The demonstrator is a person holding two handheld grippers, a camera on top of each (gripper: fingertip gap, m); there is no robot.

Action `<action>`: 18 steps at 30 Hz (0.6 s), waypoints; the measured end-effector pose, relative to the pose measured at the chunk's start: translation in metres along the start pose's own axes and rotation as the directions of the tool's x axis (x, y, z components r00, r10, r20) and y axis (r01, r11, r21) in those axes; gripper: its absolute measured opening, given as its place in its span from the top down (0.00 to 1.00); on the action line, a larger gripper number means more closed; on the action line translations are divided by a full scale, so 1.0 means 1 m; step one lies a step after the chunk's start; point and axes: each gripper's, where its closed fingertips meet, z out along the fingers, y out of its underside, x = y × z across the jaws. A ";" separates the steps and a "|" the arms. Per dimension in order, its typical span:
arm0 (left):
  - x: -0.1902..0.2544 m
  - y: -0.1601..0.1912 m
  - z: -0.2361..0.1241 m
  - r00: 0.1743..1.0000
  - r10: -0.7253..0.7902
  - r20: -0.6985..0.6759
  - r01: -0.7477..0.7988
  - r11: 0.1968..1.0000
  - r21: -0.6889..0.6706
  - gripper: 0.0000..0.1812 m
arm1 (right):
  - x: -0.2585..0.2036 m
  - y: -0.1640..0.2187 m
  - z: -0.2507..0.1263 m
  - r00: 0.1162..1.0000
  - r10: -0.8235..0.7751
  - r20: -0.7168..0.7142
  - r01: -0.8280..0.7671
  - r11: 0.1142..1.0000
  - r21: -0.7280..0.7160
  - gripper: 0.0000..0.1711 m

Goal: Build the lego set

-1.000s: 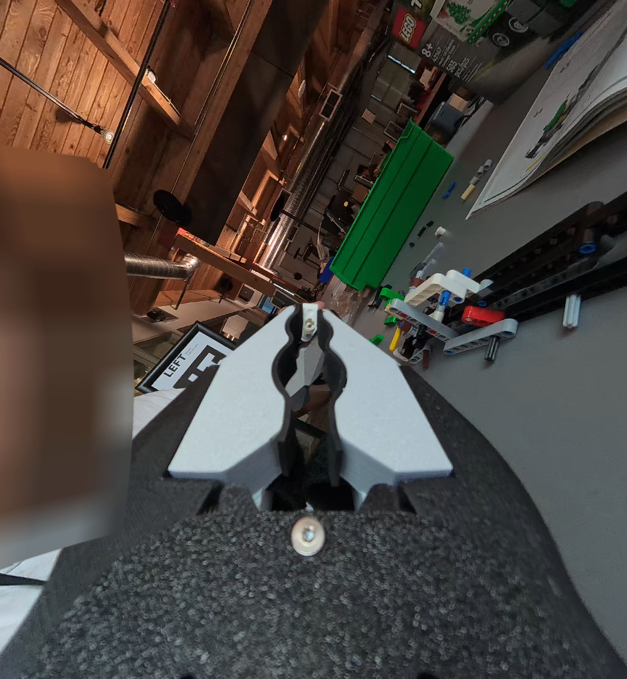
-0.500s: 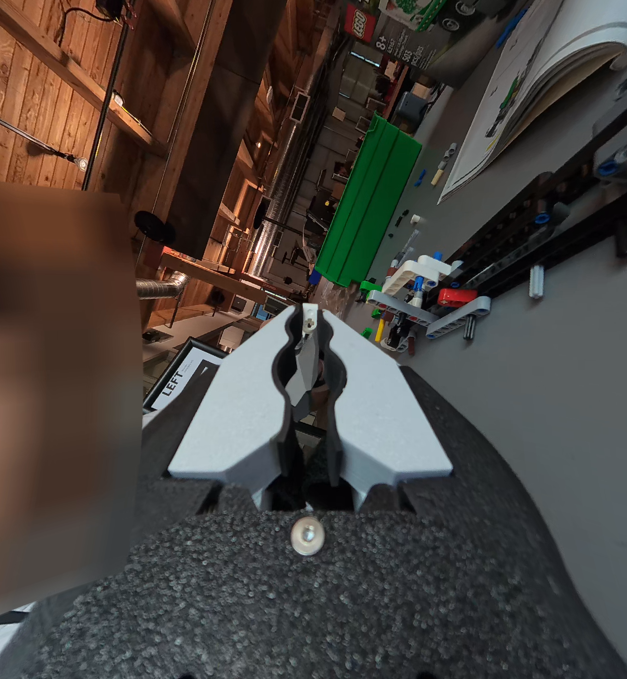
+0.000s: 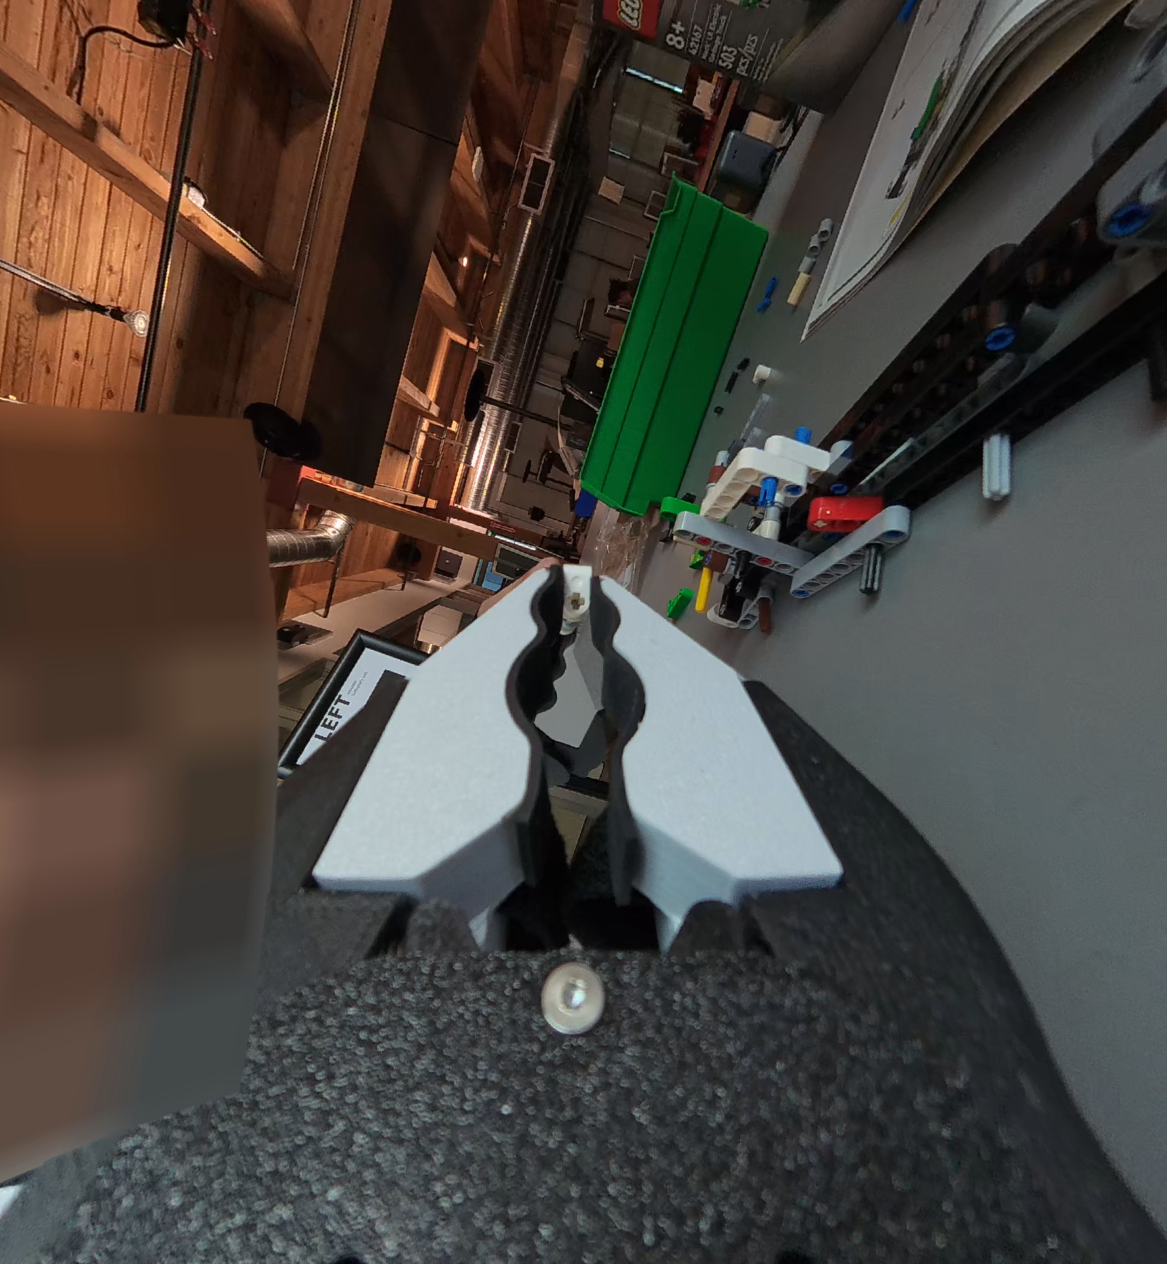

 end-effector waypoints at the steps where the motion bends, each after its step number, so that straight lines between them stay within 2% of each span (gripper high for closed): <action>1: 0.002 0.000 0.000 1.000 0.019 0.000 -0.019 1.000 -0.006 1.00 | 0.001 0.000 0.000 1.000 0.001 -0.008 -0.001 1.000 0.003 0.97; 5: 0.008 0.000 0.002 0.998 0.069 0.001 -0.069 0.997 -0.026 1.00 | 0.004 0.000 0.000 0.999 0.030 -0.023 -0.029 0.999 0.024 0.97; 9: 0.011 -0.001 0.002 0.997 0.072 -0.006 -0.072 0.997 -0.039 1.00 | 0.008 0.000 0.000 0.996 -0.016 -0.082 0.019 0.999 0.046 0.97; 18: 0.020 0.000 0.004 0.997 0.064 -0.048 -0.066 0.996 -0.051 1.00 | 0.009 0.001 0.001 0.995 -0.026 -0.097 0.030 0.999 0.039 0.96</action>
